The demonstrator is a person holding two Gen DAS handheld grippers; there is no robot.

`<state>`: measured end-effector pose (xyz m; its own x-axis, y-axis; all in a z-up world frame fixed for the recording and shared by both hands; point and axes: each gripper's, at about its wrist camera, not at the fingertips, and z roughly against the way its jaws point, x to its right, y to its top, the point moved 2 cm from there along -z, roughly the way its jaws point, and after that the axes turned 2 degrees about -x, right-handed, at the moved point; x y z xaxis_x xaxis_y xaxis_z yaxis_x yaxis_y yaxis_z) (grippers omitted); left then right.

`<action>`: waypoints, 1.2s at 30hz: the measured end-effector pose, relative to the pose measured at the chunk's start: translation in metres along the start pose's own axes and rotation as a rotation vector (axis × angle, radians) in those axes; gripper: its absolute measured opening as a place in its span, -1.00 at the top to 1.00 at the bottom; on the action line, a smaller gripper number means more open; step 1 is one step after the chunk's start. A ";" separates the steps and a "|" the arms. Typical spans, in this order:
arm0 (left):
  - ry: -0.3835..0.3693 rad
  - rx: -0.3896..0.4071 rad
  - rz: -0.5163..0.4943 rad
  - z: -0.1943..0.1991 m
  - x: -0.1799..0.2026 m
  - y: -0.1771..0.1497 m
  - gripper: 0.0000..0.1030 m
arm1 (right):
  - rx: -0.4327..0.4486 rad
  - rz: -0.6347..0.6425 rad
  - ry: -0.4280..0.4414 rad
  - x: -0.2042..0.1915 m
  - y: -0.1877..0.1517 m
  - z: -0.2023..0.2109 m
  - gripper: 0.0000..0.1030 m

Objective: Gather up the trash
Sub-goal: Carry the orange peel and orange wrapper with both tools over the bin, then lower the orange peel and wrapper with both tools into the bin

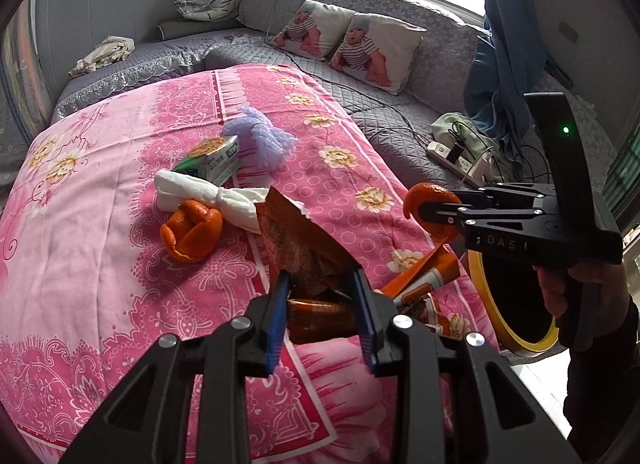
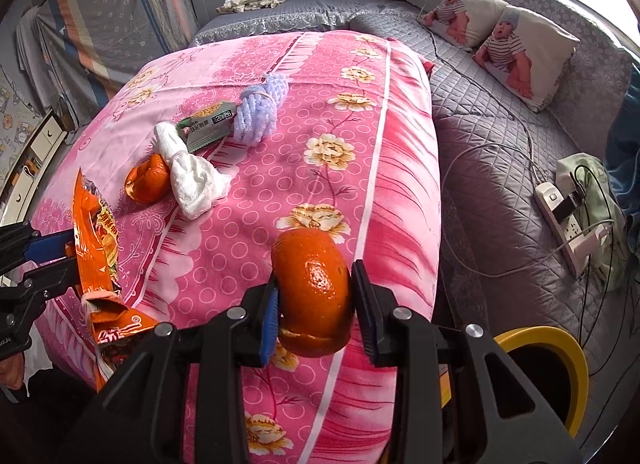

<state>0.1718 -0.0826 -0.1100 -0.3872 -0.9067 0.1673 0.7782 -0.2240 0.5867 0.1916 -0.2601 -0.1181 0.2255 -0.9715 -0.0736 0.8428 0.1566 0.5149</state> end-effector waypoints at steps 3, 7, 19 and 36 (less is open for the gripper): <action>-0.041 -0.007 -0.015 -0.006 0.016 0.001 0.44 | -0.002 -0.022 -0.020 0.012 -0.006 0.003 0.40; -0.084 -0.028 -0.042 -0.016 0.039 0.001 0.44 | -0.003 -0.061 -0.047 0.032 -0.016 0.009 0.40; -0.151 -0.103 -0.131 -0.042 0.094 0.001 0.44 | 0.014 -0.188 -0.116 0.090 -0.050 0.035 0.39; -0.264 -0.167 -0.248 -0.071 0.179 0.007 0.44 | 0.015 -0.357 -0.219 0.163 -0.096 0.065 0.39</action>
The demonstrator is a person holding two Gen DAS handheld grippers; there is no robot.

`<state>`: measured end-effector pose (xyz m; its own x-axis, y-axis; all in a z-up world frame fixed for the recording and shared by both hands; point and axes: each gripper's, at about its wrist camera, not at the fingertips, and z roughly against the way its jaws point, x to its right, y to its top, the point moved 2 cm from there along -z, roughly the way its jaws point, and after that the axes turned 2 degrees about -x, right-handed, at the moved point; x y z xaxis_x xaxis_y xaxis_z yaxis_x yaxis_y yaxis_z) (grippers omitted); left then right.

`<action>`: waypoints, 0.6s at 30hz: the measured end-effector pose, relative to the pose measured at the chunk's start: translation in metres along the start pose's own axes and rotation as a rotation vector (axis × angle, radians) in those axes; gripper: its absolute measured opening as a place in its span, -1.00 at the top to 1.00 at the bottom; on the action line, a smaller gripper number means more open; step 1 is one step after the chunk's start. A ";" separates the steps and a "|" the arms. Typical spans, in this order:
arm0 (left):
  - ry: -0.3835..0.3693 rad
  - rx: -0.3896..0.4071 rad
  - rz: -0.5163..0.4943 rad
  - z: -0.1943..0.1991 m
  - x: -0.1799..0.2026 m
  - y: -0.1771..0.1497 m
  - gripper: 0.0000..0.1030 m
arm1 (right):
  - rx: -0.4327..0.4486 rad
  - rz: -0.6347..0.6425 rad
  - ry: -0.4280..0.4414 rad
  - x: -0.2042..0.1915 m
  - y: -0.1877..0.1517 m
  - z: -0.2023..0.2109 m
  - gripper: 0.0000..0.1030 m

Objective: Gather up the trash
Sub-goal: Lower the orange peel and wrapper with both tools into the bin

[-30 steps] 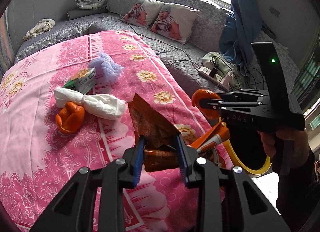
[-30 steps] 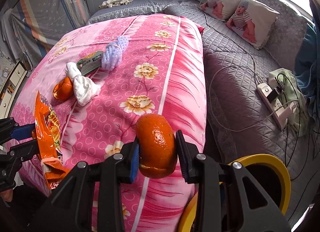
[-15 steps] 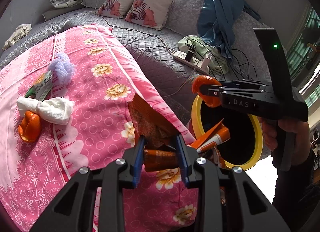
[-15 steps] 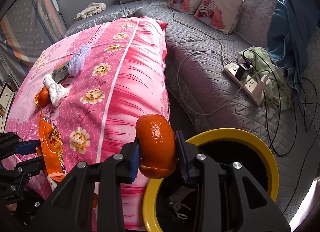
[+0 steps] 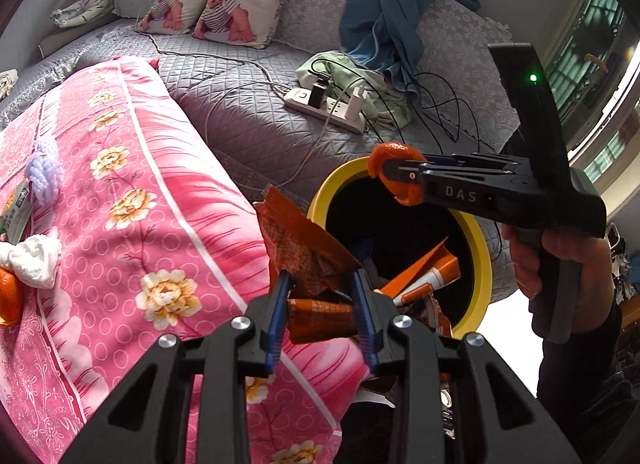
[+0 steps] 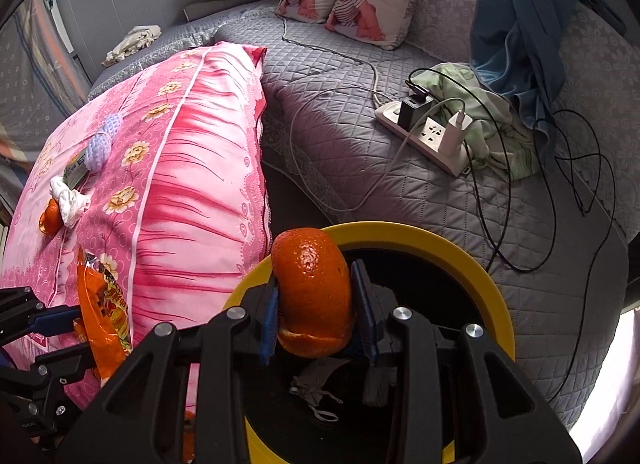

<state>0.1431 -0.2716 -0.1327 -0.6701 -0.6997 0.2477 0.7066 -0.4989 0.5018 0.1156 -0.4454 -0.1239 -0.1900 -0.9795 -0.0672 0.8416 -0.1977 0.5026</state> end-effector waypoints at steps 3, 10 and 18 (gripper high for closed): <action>-0.017 -0.019 -0.012 -0.008 0.011 0.001 0.44 | 0.001 -0.021 -0.018 0.012 -0.002 0.000 0.39; -0.019 -0.035 -0.050 -0.023 0.035 0.004 0.44 | -0.003 -0.077 -0.041 0.038 -0.004 -0.001 0.39; -0.029 -0.051 -0.080 -0.041 0.053 0.008 0.44 | -0.016 -0.121 -0.062 0.061 -0.011 -0.005 0.39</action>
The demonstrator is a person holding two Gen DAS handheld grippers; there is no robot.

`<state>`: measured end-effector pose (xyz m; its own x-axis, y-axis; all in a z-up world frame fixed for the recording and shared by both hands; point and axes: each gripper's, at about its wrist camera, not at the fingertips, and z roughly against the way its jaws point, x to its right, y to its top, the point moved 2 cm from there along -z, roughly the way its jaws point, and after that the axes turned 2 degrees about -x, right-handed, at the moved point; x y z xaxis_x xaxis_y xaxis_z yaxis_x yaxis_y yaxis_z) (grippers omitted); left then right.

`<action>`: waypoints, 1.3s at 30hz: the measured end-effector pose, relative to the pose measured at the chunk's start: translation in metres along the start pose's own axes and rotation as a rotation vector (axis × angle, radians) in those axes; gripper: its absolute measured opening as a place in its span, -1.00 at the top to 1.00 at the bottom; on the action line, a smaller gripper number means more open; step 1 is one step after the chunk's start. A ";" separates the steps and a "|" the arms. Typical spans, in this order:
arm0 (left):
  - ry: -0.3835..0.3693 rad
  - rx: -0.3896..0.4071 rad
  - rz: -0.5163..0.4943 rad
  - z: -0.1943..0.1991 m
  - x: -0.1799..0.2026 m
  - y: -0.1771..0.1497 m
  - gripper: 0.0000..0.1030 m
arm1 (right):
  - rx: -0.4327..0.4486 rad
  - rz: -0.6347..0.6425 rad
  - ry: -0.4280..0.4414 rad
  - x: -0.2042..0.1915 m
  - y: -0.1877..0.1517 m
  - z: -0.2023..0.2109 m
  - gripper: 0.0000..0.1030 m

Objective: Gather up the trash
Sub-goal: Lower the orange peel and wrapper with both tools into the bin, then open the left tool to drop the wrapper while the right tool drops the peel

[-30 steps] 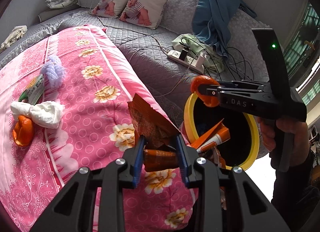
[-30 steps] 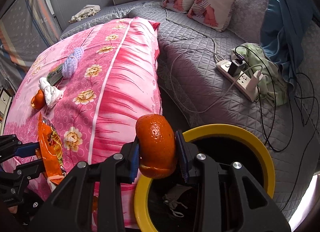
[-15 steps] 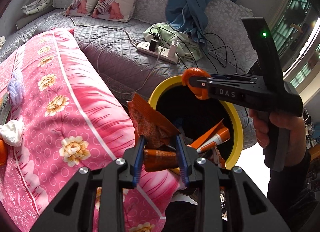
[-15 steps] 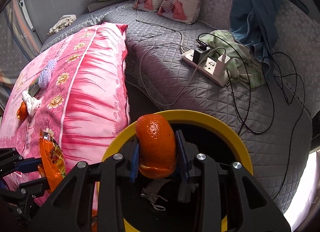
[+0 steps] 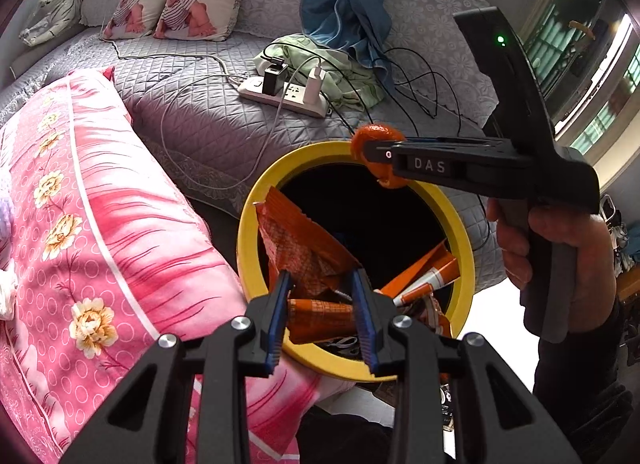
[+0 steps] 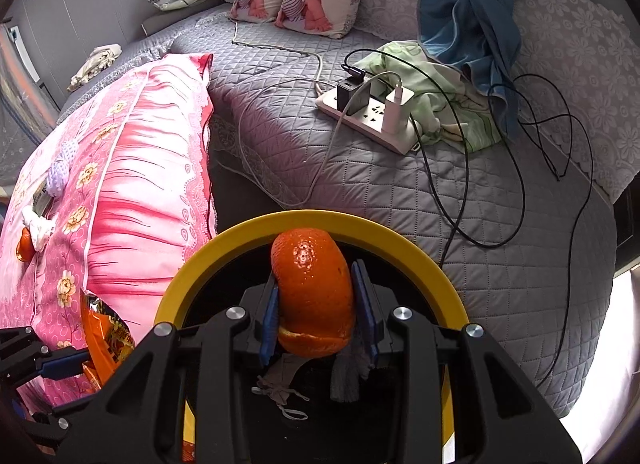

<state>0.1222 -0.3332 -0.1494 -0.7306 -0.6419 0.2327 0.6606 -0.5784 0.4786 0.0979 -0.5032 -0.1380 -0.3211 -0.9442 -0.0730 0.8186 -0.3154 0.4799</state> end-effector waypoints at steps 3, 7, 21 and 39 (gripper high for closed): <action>-0.004 -0.011 0.002 -0.007 0.002 0.003 0.44 | -0.004 -0.004 -0.009 0.004 -0.001 -0.002 0.39; -0.006 -0.021 -0.003 -0.015 0.005 0.005 0.44 | -0.009 -0.008 -0.011 0.008 -0.001 -0.004 0.39; -0.059 -0.056 0.043 -0.025 -0.002 0.000 0.06 | -0.012 -0.065 0.009 0.018 0.002 -0.009 0.18; -0.019 0.029 0.114 0.002 -0.041 -0.004 -0.31 | 0.019 -0.027 0.016 0.002 0.009 0.008 0.18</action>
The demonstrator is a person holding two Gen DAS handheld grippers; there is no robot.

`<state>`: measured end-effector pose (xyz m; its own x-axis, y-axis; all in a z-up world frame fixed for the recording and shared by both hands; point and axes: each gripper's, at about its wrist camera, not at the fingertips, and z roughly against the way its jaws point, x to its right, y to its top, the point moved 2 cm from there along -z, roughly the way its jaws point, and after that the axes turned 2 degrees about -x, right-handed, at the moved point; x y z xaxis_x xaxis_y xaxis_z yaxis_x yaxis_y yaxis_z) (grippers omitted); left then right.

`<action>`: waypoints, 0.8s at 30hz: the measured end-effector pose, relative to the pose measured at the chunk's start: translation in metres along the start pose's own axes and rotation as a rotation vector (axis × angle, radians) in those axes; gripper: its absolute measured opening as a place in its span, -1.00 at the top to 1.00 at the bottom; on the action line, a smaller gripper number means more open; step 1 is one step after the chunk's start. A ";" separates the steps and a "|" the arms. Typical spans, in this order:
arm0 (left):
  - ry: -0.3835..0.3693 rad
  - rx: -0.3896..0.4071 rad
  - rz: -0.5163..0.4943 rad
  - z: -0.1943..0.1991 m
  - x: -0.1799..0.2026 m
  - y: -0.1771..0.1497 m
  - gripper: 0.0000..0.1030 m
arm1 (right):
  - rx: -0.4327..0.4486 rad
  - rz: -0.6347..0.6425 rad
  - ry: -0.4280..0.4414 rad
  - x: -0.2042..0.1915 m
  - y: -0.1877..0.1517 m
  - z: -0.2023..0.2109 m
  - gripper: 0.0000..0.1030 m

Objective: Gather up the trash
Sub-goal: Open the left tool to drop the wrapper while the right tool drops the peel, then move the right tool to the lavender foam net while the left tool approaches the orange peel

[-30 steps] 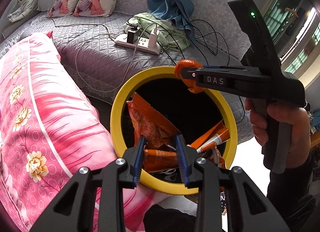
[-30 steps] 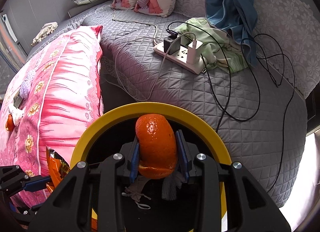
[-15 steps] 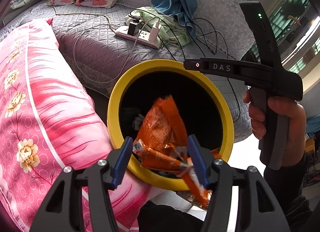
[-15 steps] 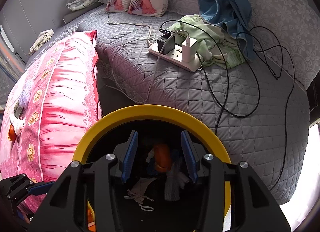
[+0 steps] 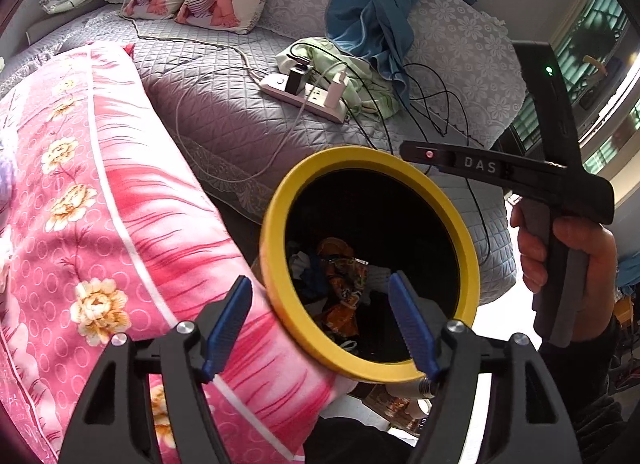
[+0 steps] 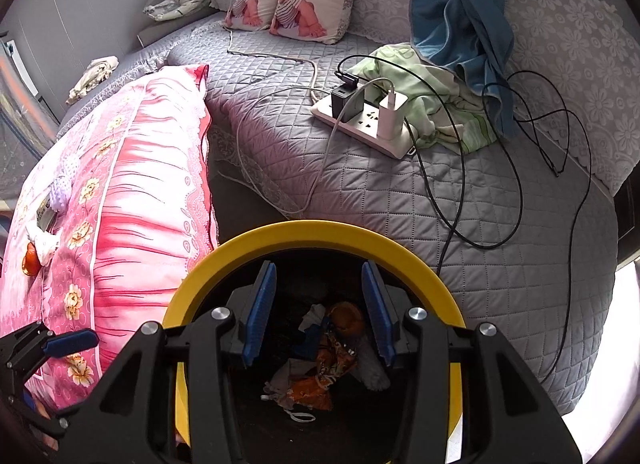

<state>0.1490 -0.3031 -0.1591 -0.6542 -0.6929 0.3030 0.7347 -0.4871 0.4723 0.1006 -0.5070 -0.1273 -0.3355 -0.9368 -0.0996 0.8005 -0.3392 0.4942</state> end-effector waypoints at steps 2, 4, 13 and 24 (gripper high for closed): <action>0.031 0.017 0.023 0.009 -0.018 -0.002 -0.35 | 0.001 0.017 0.005 -0.009 0.003 0.001 0.18; 0.062 0.037 0.049 0.020 -0.040 -0.002 -0.37 | 0.001 0.038 0.012 -0.021 0.006 0.001 0.16; 0.203 0.149 0.231 0.091 -0.153 -0.021 -0.50 | -0.017 0.181 0.100 -0.112 0.021 -0.011 0.06; 0.313 0.236 0.412 0.163 -0.251 -0.069 -0.64 | -0.051 0.412 0.222 -0.265 0.030 -0.038 0.02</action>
<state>0.2333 -0.0088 -0.1326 -0.2114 -0.9426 0.2585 0.8343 -0.0363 0.5501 0.2328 -0.2719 -0.1187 0.1249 -0.9881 -0.0893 0.8702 0.0659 0.4884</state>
